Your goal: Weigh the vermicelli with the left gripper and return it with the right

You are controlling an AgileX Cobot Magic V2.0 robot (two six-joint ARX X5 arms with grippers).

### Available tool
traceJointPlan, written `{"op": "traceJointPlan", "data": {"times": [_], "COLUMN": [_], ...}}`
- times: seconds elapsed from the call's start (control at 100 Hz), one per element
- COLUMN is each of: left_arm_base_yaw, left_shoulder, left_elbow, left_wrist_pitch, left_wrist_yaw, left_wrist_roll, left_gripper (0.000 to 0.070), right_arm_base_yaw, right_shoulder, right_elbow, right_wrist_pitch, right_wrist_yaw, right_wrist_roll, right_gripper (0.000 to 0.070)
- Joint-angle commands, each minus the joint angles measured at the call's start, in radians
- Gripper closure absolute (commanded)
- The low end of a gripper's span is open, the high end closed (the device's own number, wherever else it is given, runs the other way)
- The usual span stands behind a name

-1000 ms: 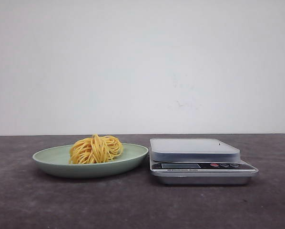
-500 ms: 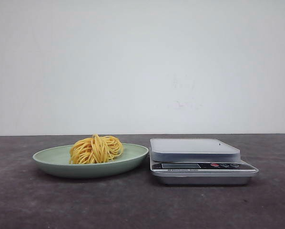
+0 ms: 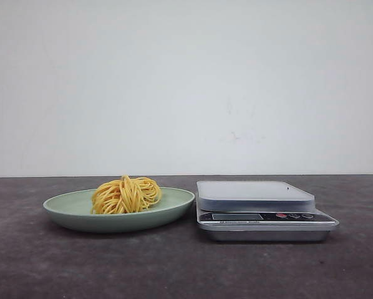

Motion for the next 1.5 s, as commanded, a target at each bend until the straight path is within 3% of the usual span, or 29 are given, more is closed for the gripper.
{"op": "traceJointPlan", "data": {"times": [0.0,0.22,0.39,0.55,0.82,1.15,1.49], "left_arm_base_yaw": [0.055,0.245,0.308,0.341,0.352,0.352,0.352], "left_shoulder": [-0.015,-0.167,-0.247,-0.247,-0.247,-0.246,-0.245], "left_elbow": [-0.036,-0.323,-0.550,-0.674,-0.795,-0.795,-0.794], "left_wrist_pitch": [0.064,0.340,0.547,0.623,0.702,0.617,0.620], "left_wrist_yaw": [-0.001,0.048,0.057,0.116,0.129,0.195,0.193], "left_wrist_roll": [0.051,0.076,0.107,0.106,0.106,0.164,0.163], "left_gripper": [0.0685,0.0685,0.0684,0.0685,0.0685,0.0685,0.0685], "right_arm_base_yaw": [0.005,0.005,0.005,0.005,0.005,0.005,0.005], "right_shoulder": [0.000,0.000,0.000,0.000,0.000,0.000,0.000], "right_elbow": [0.009,0.009,0.009,0.009,0.010,0.010,0.010], "right_wrist_pitch": [0.011,0.011,0.011,0.012,0.011,0.011,0.011], "right_wrist_yaw": [0.003,0.003,0.002,0.003,0.002,0.003,0.003], "right_wrist_roll": [0.013,0.013,0.013,0.013,0.013,0.013,0.013], "right_gripper": [0.0693,0.0693,0.0693,0.0693,0.0693,0.0693,0.0692]}}
